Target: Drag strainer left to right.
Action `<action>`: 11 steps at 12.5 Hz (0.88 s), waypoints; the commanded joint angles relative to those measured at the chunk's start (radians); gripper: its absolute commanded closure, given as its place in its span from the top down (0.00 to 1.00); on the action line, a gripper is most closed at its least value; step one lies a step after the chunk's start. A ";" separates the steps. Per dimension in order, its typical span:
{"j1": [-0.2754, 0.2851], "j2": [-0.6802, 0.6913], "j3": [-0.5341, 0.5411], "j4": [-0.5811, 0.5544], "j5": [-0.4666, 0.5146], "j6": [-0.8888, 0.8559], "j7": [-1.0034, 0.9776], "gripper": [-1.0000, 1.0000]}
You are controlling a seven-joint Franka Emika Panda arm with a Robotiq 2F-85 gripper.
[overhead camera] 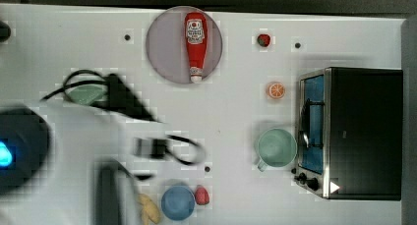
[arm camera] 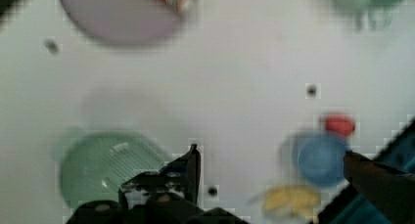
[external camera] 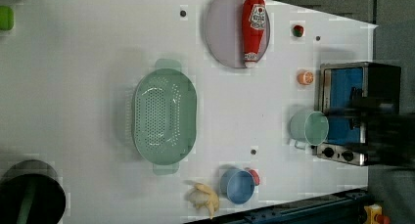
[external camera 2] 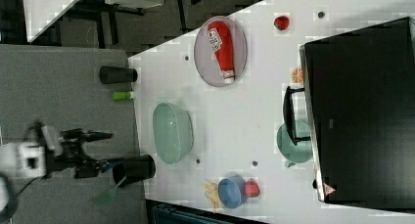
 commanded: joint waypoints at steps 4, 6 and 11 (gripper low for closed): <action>0.042 0.231 0.207 -0.089 -0.014 0.271 0.601 1.00; 0.044 0.328 0.226 -0.131 -0.016 0.395 0.725 1.00; 0.047 0.532 0.221 -0.242 -0.017 0.805 0.810 1.00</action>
